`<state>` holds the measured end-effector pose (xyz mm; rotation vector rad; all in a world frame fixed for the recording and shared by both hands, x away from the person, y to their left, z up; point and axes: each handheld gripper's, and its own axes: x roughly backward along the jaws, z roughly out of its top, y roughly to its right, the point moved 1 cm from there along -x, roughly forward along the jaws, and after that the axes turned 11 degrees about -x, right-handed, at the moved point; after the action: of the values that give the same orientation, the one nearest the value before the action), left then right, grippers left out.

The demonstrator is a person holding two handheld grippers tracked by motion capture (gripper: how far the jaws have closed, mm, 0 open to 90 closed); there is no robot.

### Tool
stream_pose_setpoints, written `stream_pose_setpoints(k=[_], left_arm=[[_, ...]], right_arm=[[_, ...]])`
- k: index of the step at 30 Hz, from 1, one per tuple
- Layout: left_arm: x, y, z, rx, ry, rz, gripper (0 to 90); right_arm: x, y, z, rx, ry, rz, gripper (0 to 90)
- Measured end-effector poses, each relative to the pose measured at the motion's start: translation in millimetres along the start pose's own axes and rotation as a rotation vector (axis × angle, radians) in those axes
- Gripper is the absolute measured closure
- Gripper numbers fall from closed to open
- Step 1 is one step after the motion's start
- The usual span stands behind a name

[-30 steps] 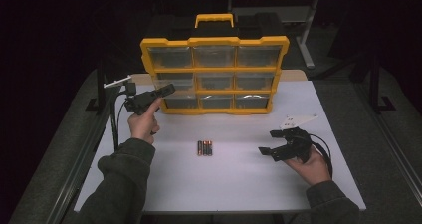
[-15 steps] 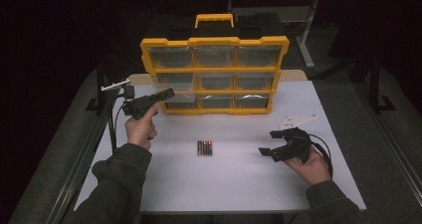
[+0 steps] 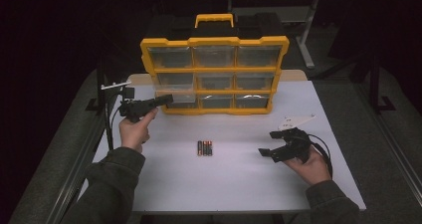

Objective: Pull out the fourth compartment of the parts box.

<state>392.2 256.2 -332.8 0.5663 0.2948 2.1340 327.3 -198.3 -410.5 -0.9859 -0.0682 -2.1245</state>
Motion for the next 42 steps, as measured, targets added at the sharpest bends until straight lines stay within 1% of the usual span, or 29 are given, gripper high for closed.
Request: stream_pose_setpoints(k=[1,2,4,5,7,8,9,10,11,12,13,14,15,16,17,19,20,22,23,24,25,26,29,32,35,37,38,41,42], left_arm=[[0.0,0.0,0.0,0.0,0.0,0.0,64.6],[4.8,4.4,7.1,-0.074,-0.025,-0.004,64.4],[9.4,10.1,16.7,-0.163,-0.043,-0.003,63.1],[9.4,10.1,16.7,-0.163,-0.043,-0.003,62.6],[10.8,16.0,26.8,-0.236,-0.086,0.005,61.1],[9.4,20.0,36.4,-0.305,-0.144,0.013,59.9],[9.4,20.0,36.4,-0.305,-0.144,0.013,59.4],[9.4,22.5,40.9,-0.347,-0.156,0.025,59.4],[9.3,24.8,45.5,-0.39,-0.165,0.04,59.4],[8.0,27.7,54.5,-0.464,-0.189,0.054,58.3],[8.0,27.7,54.5,-0.464,-0.189,0.054,58.0],[5.3,27.7,62.5,-0.519,-0.227,0.052,57.3],[5.3,27.7,62.5,-0.519,-0.227,0.052,56.6],[2.5,24.7,69.0,-0.547,-0.265,0.04,55.9],[1.5,22.5,71.4,-0.566,-0.277,0.037,55.3],[0.3,20.4,73.4,-0.575,-0.287,0.031,54.6],[-2.1,15.8,76.5,-0.589,-0.304,0.033,53.5],[-5.0,12.2,78.2,-0.615,-0.323,0.036,54.7],[-5.0,12.2,78.2,-0.615,-0.323,0.036,55.3],[-8.6,9.4,79.1,-0.645,-0.342,0.04,55.4],[-8.6,9.4,79.1,-0.645,-0.342,0.04,56.1],[-12.5,6.1,79.3,-0.658,-0.356,0.025,56.7],[-17.9,1.4,77.6,-0.657,-0.376,0.006,56.9],[-23.0,-1.3,75.0,-0.66,-0.402,0.006,55.8],[-26.7,-4.0,73.8,-0.664,-0.416,0.001,56.0],[-27.5,-4.8,73.6,-0.663,-0.415,0.0,56.6],[-28.9,-6.2,73.0,-0.661,-0.41,-0.016,56.6],[-31.9,-7.9,71.8,-0.657,-0.407,-0.032,56.6],[-32.8,-8.6,71.8,-0.663,-0.411,-0.034,56.8]], right_arm=[[0.0,0.0,0.0,0.0,0.0,0.0,20.3],[0.2,0.5,0.0,0.002,-0.001,0.002,20.2],[0.0,0.1,0.2,-0.002,-0.003,0.005,20.1],[0.0,0.1,0.2,-0.002,-0.003,0.005,20.1],[-0.6,-0.1,0.5,0.009,-0.002,0.008,20.1],[-0.9,-1.7,0.9,0.019,-0.005,0.013,20.0],[-0.9,-1.7,0.9,0.019,-0.005,0.013,20.0],[-1.1,-3.7,1.1,0.033,-0.015,0.02,20.1],[-1.1,-3.7,1.1,0.033,-0.015,0.02,20.1],[-0.6,-4.4,1.4,0.042,-0.025,0.023,20.2],[-0.6,-4.4,1.4,0.042,-0.025,0.023,20.2],[1.0,-3.6,2.5,0.037,-0.03,0.035,20.2],[1.0,-3.6,2.5,0.037,-0.03,0.035,20.2],[4.0,-3.5,4.4,0.049,-0.036,0.033,20.3],[6.1,-3.7,5.3,0.051,-0.037,0.034,20.4],[8.0,-3.1,6.2,0.058,-0.036,0.034,20.5],[11.2,-1.6,7.5,0.067,-0.034,0.033,20.5],[13.2,0.2,7.6,0.06,-0.033,0.031,20.5],[13.2,0.2,7.6,0.06,-0.033,0.031,20.5],[13.6,2.5,7.1,0.054,-0.034,0.035,20.5],[13.6,2.5,7.1,0.054,-0.034,0.035,20.5],[12.8,3.3,6.7,0.058,-0.038,0.037,20.5],[11.1,2.4,6.5,0.062,-0.048,0.041,20.5],[9.4,1.3,6.2,0.065,-0.058,0.045,20.5],[7.6,0.7,6.1,0.068,-0.065,0.048,20.5],[6.9,0.6,5.9,0.073,-0.066,0.049,20.5],[5.9,0.2,5.9,0.076,-0.071,0.051,20.5],[4.0,-0.1,5.7,0.08,-0.076,0.053,20.4],[3.6,-0.1,5.7,0.081,-0.08,0.053,20.4]])
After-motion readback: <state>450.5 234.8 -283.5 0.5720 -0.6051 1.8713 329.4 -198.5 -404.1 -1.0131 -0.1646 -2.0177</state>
